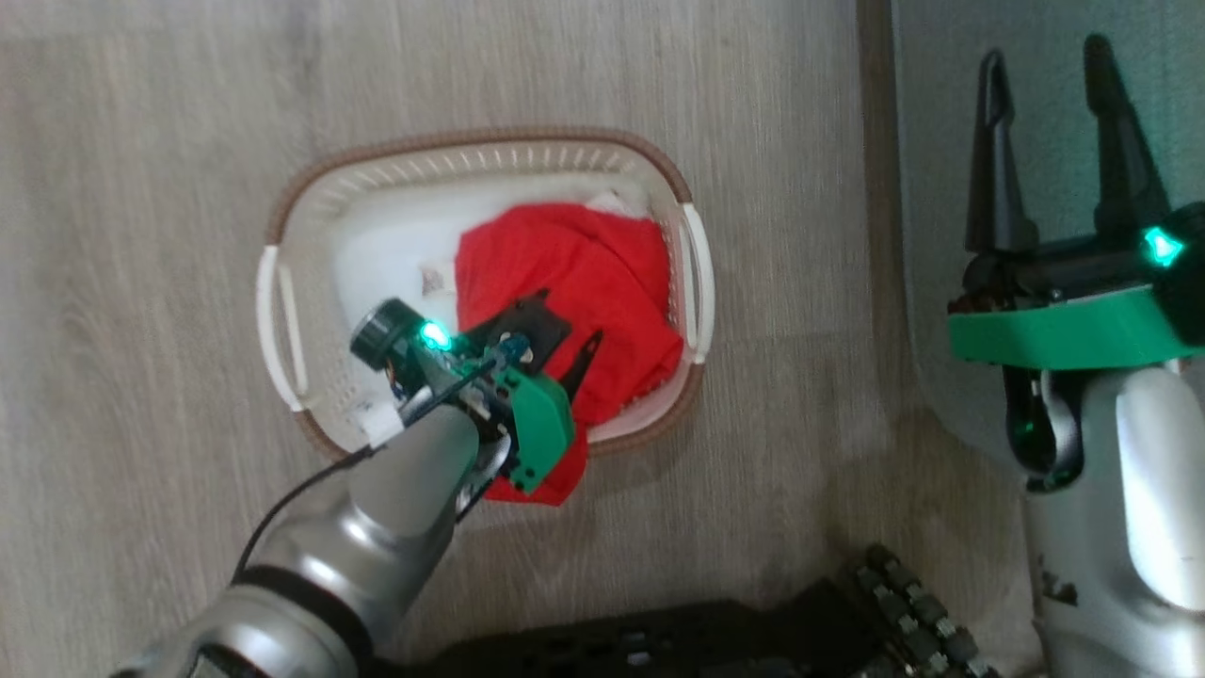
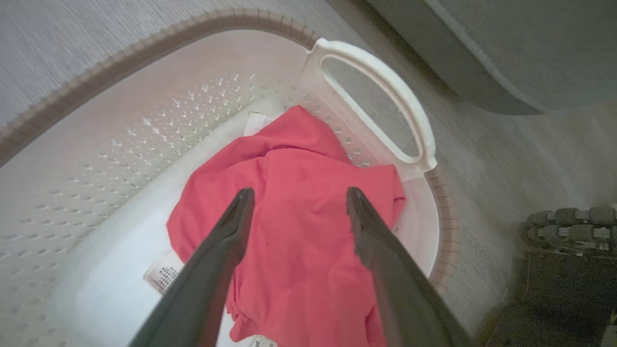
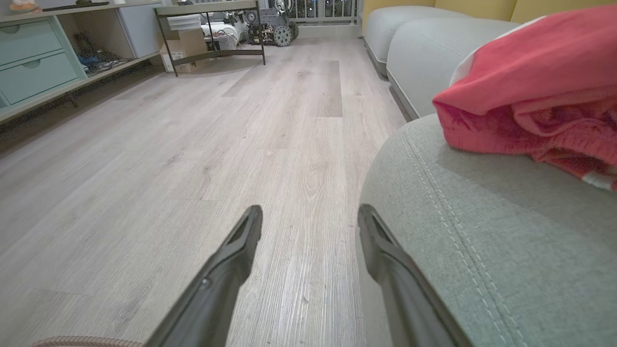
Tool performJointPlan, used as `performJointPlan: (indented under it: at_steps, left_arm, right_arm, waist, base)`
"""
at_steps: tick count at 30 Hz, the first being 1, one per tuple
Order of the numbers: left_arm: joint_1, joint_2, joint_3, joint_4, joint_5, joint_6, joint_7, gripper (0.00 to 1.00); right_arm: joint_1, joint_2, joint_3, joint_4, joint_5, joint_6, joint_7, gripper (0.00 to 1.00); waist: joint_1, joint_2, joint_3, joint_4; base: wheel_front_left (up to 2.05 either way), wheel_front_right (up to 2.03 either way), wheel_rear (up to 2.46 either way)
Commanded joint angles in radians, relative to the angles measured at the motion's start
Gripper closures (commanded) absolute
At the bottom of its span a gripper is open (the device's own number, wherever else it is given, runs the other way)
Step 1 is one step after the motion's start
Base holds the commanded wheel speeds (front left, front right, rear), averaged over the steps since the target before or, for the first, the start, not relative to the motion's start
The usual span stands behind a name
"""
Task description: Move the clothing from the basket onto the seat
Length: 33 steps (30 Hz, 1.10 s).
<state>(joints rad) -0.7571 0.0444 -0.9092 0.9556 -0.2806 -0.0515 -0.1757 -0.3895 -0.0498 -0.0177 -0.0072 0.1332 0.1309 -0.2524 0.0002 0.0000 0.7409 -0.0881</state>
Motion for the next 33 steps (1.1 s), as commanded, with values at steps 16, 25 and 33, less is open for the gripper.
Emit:
performJointPlan:
  at_steps: [16, 25, 33]
  left_arm:
    - [-0.189, 0.006, -0.137, 0.127, -0.097, 0.037, 0.014, 0.00]
    - [-0.228, 0.006, -0.189, 0.164, -0.148, 0.038, 0.042, 0.83]
    - [-0.231, 0.006, -0.210, 0.149, -0.203, 0.039, -0.007, 1.00]
  right_arm:
    - [-0.074, 0.000, 0.038, -0.168, 0.007, 0.000, -0.009, 0.00]
    - [-0.085, 0.000, 0.043, -0.192, 0.006, 0.000, -0.009, 0.00]
    - [-0.086, 0.000, 0.034, -0.166, 0.013, 0.000, -0.009, 0.00]
  waist:
    - [-0.0002, 0.0000, 0.239, -0.058]
    - [-0.0002, 0.0000, 0.264, -0.064]
    - [-0.0002, 0.0000, 0.228, -0.061]
  base:
    - [0.00, 0.00, 0.00]
    - [0.00, 0.00, 0.00]
    - [0.00, 0.00, 0.00]
